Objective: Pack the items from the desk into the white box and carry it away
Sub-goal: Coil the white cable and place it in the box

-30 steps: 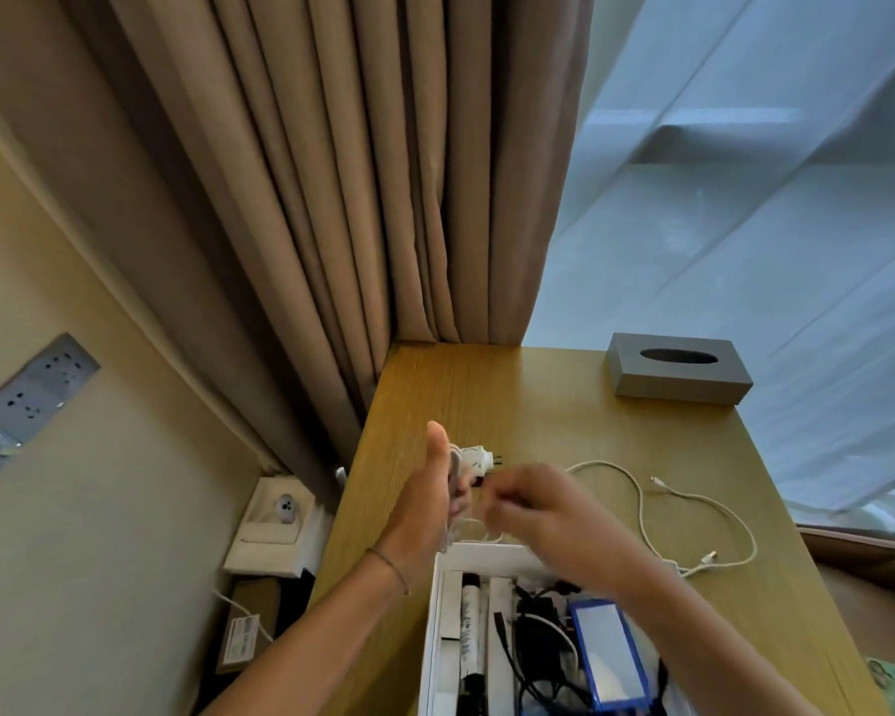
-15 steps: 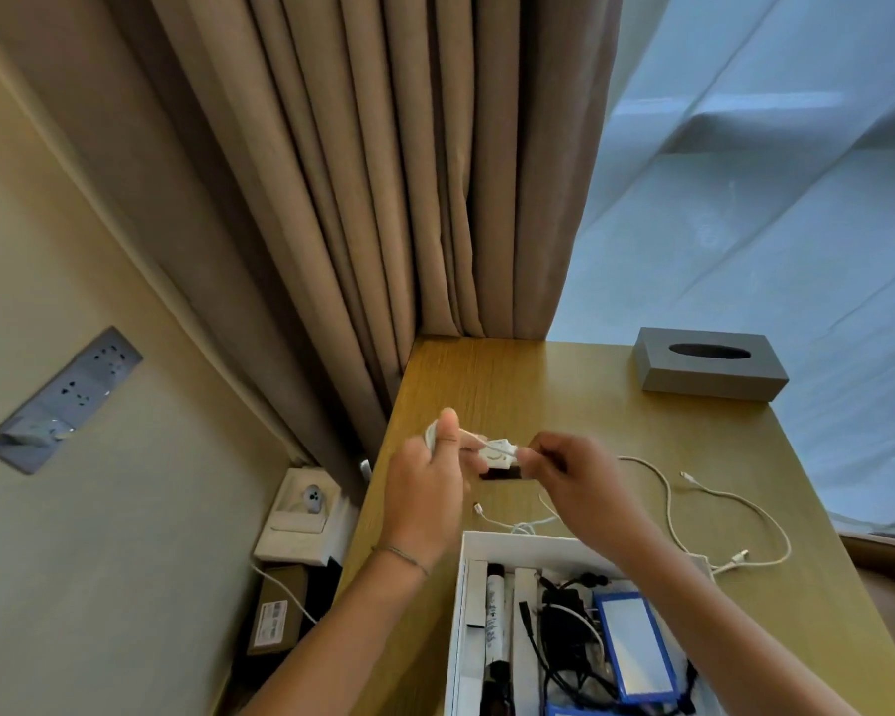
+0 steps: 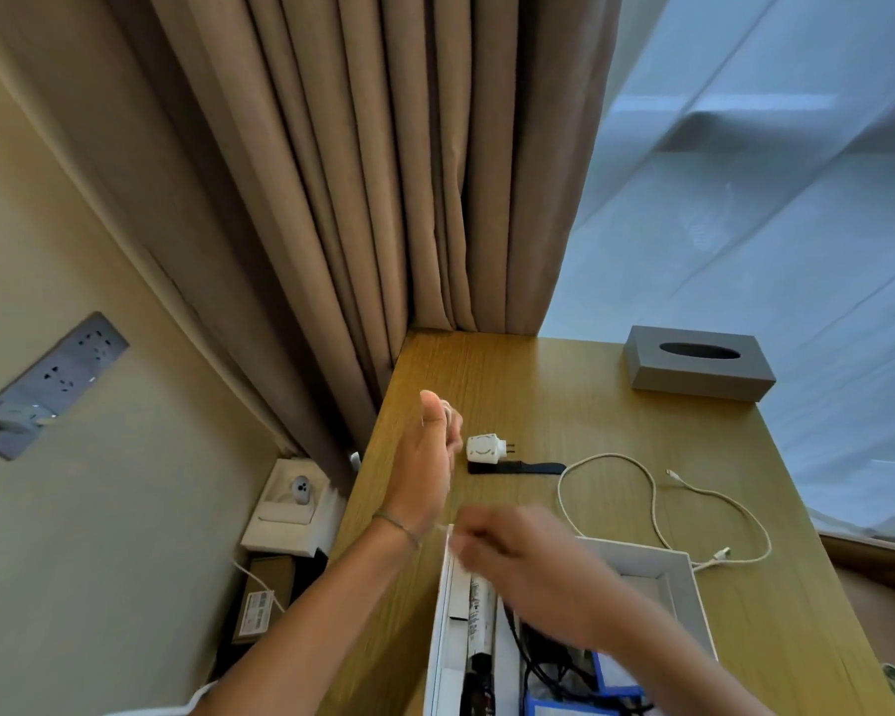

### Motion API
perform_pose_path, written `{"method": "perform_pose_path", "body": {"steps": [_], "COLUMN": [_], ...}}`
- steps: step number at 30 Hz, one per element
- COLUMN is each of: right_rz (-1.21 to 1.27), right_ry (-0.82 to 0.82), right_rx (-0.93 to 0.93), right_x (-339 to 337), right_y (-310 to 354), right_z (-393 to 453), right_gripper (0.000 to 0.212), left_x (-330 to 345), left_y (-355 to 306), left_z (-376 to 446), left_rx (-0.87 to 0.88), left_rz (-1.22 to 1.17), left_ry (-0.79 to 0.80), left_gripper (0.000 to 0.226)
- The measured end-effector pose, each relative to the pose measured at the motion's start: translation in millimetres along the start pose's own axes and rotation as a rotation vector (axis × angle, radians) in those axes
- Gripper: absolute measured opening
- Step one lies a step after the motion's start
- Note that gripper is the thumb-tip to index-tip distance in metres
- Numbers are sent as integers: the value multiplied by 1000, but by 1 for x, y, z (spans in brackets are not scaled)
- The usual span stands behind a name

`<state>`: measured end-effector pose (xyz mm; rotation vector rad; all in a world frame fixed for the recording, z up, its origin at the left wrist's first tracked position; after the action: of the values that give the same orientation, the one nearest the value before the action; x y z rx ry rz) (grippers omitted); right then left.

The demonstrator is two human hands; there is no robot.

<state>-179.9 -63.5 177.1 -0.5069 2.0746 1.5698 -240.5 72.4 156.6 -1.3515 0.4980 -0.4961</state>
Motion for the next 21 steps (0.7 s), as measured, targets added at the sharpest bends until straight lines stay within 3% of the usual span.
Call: {"method": "perform_pose_path", "body": {"steps": [4, 7, 9, 12, 15, 18, 21], "right_rz": [335, 361, 378, 330, 44, -66, -249], "right_ry": [-107, -182, -244, -366, -450, -391, -222], "right_rx": [53, -13, -17, 54, 183, 242, 262], "right_x": [-49, -67, -70, -65, -49, -22, 15], "right_y": [-12, -18, -24, -39, -54, -60, -56], "right_z": [3, 17, 25, 36, 43, 44, 35], "right_gripper": [36, 27, 32, 36, 40, 40, 36], "left_x": [7, 18, 22, 18, 9, 4, -2], "left_y": [5, 0, -5, -6, -4, 0, -4], "left_z": [-18, -33, -36, -35, -24, -9, 4], "left_rx": [-31, 55, 109, 96, -80, -307, -364], "left_rz": [-8, 96, 202, 201, 38, -386, -667], "left_ry": [330, 576, 605, 395, 40, -94, -158], "left_gripper": [90, 59, 51, 55, 55, 65, 64]}}
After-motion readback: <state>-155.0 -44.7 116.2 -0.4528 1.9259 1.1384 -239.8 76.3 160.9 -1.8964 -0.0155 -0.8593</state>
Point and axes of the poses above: each hand's wrist, its own z-axis towards the middle knuckle, its own x-axis out of the palm, y = z × x, the point moved 1 cm from there along z, towards the middle knuckle, and after that the axes turned 8 degrees about x, right-handed, at the moved point
